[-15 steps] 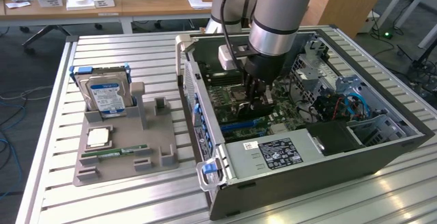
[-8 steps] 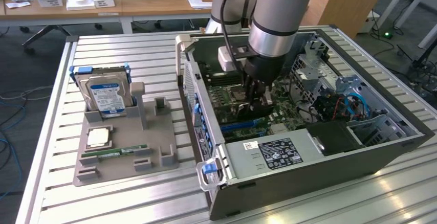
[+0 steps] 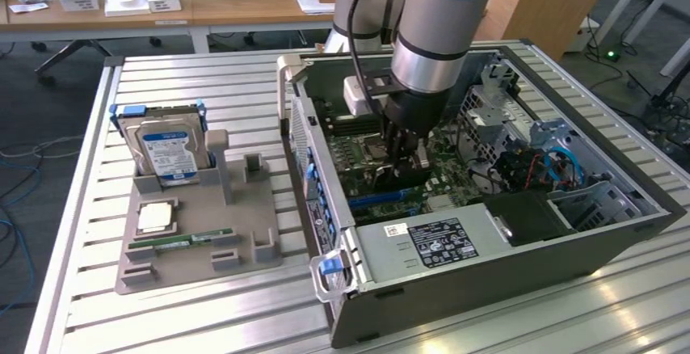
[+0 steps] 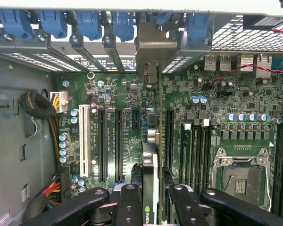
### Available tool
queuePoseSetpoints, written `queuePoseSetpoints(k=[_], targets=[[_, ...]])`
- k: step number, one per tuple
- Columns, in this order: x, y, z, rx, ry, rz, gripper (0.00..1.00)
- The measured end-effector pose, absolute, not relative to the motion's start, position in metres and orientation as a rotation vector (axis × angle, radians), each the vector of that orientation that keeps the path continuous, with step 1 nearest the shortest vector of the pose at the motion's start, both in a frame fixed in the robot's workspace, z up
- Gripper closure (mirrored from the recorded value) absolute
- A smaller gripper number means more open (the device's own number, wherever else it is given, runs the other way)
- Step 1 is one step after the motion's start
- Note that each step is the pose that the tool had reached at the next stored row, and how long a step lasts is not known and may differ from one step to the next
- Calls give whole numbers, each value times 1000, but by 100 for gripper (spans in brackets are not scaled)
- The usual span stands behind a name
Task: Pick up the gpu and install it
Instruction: 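Insert the gpu into the slot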
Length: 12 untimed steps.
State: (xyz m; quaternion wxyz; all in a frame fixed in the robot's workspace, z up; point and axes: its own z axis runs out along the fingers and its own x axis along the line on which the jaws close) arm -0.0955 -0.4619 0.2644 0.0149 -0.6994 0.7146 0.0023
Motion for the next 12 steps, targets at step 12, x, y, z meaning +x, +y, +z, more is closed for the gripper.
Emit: queuePoseSetpoints(k=[12], targets=[[-96, -461, 261, -2177, 2224, 7, 73]])
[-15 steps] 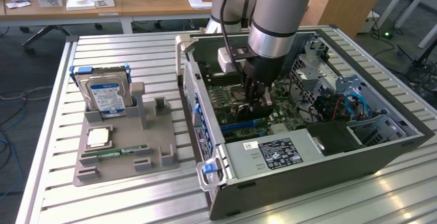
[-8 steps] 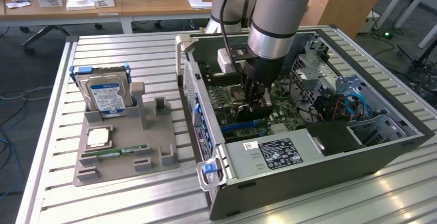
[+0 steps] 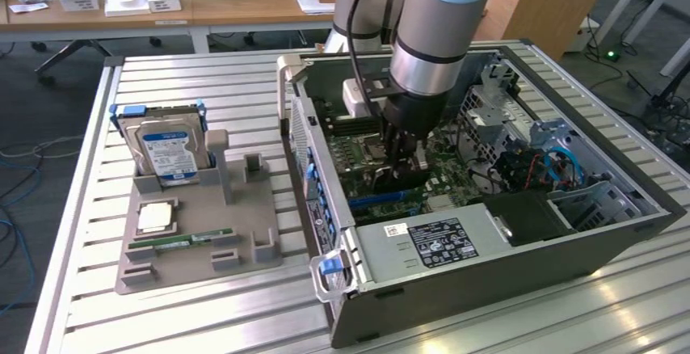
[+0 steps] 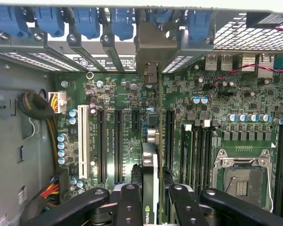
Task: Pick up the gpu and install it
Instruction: 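Insert the gpu into the slot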
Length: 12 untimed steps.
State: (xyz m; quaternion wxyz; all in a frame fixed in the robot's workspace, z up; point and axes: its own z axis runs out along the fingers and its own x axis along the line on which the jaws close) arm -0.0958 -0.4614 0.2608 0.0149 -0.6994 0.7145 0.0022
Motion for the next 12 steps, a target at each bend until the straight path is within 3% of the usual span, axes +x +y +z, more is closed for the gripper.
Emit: queuePoseSetpoints(k=[12], targets=[[-96, -459, 257, -2177, 2224, 7, 73]])
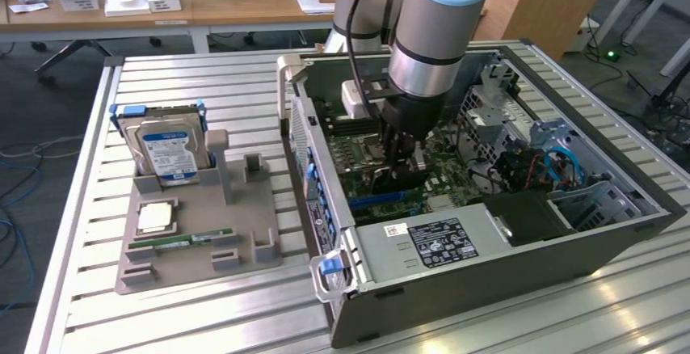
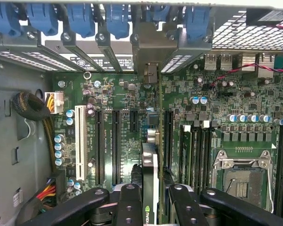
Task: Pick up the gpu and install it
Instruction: 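Insert the gpu into the slot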
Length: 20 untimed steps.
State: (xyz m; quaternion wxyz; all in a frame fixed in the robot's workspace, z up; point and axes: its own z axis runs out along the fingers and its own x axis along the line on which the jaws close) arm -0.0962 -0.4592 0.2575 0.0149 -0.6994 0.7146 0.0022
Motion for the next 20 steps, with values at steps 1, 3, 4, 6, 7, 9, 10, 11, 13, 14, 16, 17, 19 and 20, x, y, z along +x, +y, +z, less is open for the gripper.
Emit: queuePoseSetpoints(k=[1, 3, 4, 6, 7, 9, 10, 11, 13, 14, 16, 17, 19, 20], targets=[[-96, -459, 257, -2177, 2224, 7, 73], [-97, -459, 257, -2176, 2224, 7, 73], [-97, -459, 258, -2177, 2224, 7, 73], [-98, -459, 257, -2177, 2224, 7, 73], [-98, -459, 257, -2177, 2224, 7, 73], [-98, -459, 257, -2177, 2224, 7, 73], [-99, -459, 257, -2177, 2224, 7, 73], [-99, -459, 257, -2177, 2224, 7, 73], [-99, -459, 256, -2177, 2224, 7, 73], [-99, -459, 255, -2177, 2224, 7, 73], [-100, -459, 254, -2177, 2224, 7, 73], [-100, -459, 254, -2177, 2224, 7, 73], [-100, -459, 253, -2177, 2224, 7, 73], [-100, -459, 252, -2177, 2224, 7, 73]])
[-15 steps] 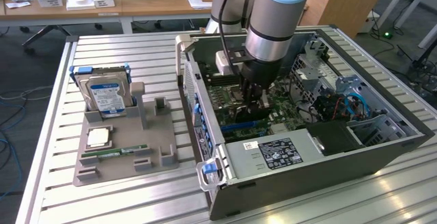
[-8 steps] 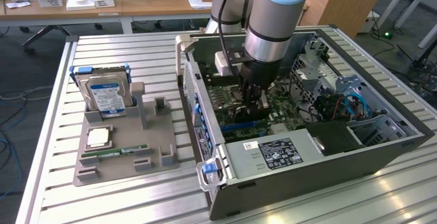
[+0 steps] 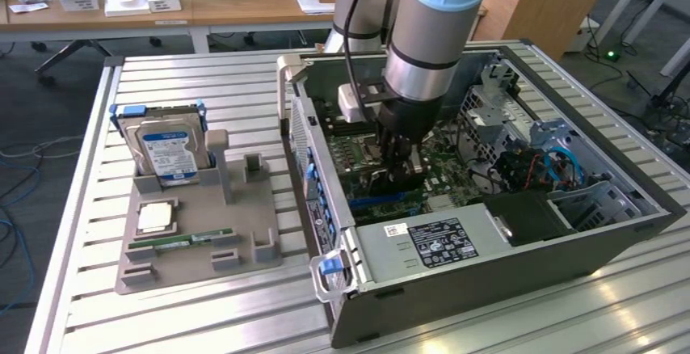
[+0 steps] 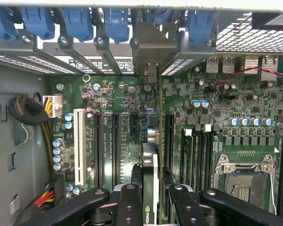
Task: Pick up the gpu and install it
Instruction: 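Insert the gpu into the slot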
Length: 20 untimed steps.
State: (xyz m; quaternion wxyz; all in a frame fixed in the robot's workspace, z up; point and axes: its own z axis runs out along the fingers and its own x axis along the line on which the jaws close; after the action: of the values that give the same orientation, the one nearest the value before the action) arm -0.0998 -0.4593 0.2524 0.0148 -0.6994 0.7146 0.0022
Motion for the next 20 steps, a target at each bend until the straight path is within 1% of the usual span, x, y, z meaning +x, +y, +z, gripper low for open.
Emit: queuePoseSetpoints(k=[20], targets=[[-100, -459, 249, -2177, 2224, 7, 73]])
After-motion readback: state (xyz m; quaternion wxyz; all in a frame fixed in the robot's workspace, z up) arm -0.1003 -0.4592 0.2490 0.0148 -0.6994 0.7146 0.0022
